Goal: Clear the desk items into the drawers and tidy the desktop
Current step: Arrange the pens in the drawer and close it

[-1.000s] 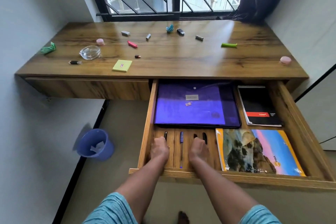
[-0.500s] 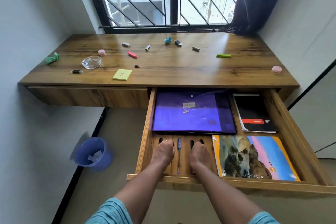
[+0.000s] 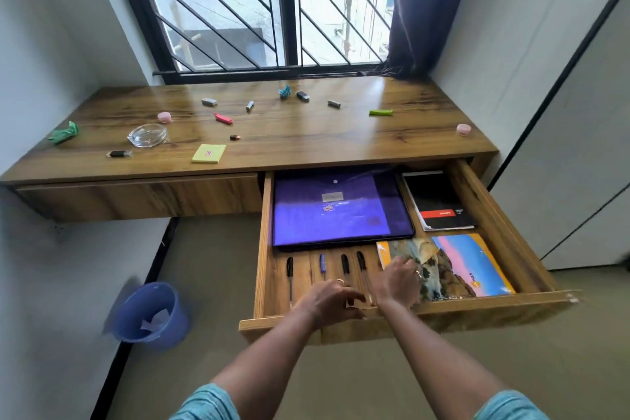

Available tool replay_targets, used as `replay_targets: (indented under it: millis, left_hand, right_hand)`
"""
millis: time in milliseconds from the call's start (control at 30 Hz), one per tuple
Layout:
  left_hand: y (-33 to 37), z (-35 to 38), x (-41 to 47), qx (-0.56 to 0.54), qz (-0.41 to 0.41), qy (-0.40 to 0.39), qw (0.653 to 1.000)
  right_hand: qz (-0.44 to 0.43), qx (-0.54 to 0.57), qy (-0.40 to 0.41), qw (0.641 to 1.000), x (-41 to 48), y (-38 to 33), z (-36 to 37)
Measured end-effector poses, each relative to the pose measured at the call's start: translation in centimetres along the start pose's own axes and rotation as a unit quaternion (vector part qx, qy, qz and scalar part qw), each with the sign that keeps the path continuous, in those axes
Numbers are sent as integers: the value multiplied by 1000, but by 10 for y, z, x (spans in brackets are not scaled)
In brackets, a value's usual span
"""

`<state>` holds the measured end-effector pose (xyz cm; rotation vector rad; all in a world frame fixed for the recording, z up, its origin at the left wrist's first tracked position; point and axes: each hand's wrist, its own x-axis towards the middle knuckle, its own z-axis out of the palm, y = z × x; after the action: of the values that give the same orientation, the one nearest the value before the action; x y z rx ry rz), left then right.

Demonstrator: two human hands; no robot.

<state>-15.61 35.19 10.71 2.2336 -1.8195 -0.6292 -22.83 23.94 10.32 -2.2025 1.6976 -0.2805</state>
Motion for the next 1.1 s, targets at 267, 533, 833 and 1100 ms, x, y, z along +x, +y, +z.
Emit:
replay_targets:
  millis: [267, 533, 833, 1100]
  left_hand:
    - [8, 15, -23, 37, 37, 91, 994]
    - [9, 25, -24, 139, 41, 133, 980]
    - [4, 5, 3, 128, -35, 132, 982]
    - [-28, -18, 56, 97, -124, 137, 978]
  right_hand:
    - [185, 60, 5, 981, -2, 33, 25]
    - [299, 209, -15, 931, -17, 17, -21]
    - [243, 193, -41, 950, 11, 4, -15]
    - [211, 240, -59, 946, 65, -33, -13]
